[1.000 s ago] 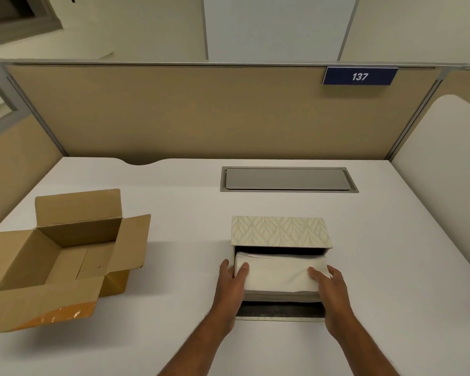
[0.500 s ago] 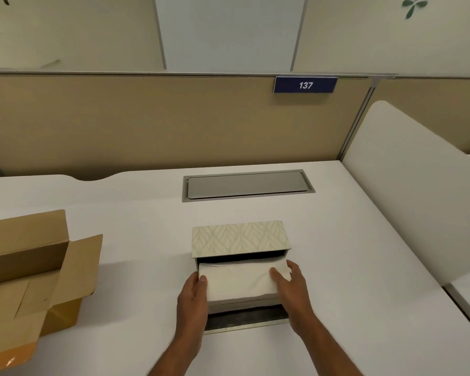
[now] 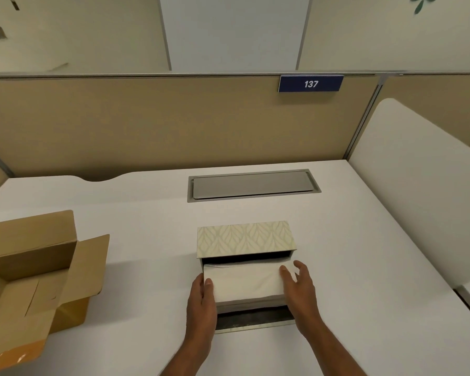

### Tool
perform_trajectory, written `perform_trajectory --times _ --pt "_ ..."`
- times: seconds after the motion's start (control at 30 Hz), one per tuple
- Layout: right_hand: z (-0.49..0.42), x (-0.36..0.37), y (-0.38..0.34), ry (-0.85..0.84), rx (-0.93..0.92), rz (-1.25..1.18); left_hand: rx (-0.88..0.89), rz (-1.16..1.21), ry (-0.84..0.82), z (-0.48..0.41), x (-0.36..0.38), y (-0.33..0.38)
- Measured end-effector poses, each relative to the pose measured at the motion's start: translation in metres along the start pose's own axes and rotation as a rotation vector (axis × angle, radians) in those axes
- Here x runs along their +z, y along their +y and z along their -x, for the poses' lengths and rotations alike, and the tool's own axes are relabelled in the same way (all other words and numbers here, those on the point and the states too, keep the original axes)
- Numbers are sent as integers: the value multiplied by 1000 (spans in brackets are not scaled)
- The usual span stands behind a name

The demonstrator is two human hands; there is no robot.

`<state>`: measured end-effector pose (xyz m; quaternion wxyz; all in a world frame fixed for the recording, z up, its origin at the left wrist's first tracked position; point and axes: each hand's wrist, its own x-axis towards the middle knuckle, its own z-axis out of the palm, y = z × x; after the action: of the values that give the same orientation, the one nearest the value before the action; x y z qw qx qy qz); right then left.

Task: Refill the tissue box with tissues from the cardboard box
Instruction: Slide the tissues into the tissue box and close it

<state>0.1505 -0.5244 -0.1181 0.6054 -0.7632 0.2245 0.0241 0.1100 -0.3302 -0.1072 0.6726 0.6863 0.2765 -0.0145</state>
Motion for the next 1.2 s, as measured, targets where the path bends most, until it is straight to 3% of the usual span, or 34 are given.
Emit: perform_trajectory --times 0.6,0.87,1.07,1.2 --pt "-2 0 -4 46 9 21 -80 -40 53 -6 5 2" --pt "2 -3 -13 17 12 24 -85 -41 -10 -8 -4 6" --pt "-8 -13 -44 203 -141 -100 92 45 183 -16 -16 32" --pt "-22 -4 -65 200 -147 -107 87 141 246 -33 -20 54"
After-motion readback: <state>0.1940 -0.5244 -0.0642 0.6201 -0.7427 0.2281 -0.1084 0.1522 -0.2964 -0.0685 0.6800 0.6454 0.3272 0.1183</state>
